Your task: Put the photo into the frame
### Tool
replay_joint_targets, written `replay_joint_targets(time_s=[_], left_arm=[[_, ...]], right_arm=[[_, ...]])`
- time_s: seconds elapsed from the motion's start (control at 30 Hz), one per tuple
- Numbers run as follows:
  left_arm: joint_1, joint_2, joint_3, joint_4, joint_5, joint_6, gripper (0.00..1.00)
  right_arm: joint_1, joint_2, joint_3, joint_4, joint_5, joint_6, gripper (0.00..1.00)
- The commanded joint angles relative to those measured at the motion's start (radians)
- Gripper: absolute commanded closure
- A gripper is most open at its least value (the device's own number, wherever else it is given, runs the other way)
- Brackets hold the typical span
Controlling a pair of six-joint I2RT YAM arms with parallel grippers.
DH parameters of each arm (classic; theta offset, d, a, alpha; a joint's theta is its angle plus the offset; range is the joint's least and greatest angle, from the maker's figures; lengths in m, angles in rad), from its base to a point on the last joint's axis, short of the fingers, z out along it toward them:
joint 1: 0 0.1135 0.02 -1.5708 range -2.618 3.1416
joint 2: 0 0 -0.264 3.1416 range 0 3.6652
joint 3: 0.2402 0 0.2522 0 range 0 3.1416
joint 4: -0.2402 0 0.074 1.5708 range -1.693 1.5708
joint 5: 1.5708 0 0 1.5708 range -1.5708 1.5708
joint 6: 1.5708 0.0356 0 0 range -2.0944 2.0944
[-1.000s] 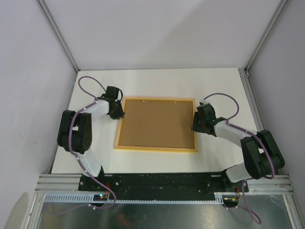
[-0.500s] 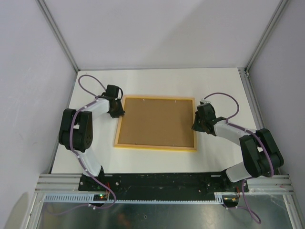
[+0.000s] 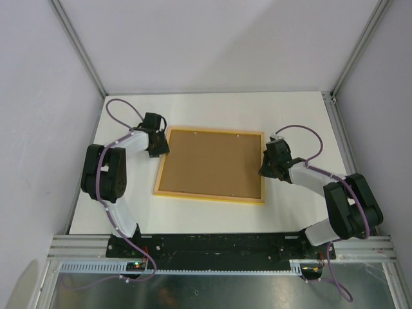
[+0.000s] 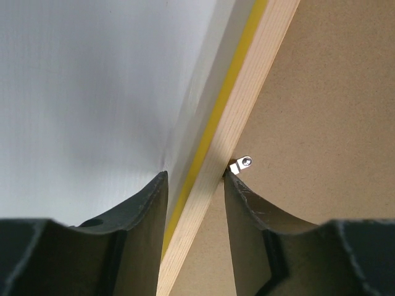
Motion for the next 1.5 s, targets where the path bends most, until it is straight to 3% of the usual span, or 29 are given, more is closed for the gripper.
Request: replay_joint_targets(time_s=[0.0, 0.63, 1.07, 1.27, 1.47], left_arm=[[-0.005, 0.042, 0.009, 0.024, 0.020, -0.007, 0.53], [-0.005, 0.072, 0.006, 0.059, 0.057, 0.008, 0.44], [-0.006, 0.033, -0.002, 0.089, 0.092, 0.013, 0.43], [-0.005, 0.065, 0.011, 0.087, 0.039, 0.009, 0.48], [-0.004, 0.078, 0.013, 0.087, 0.018, 0.002, 0.59]], right_arm=[[0.002, 0.015, 0.022, -0.004, -0.020, -0.015, 0.95], [0.002, 0.020, 0.021, -0.004, -0.025, -0.015, 0.96], [0.004, 0.024, 0.022, 0.000, -0.026, -0.015, 0.96], [0.004, 0.016, 0.022, -0.016, -0.024, -0.018, 0.96], [0.004, 0.010, 0.022, -0.022, -0.020, -0.022, 0.96]])
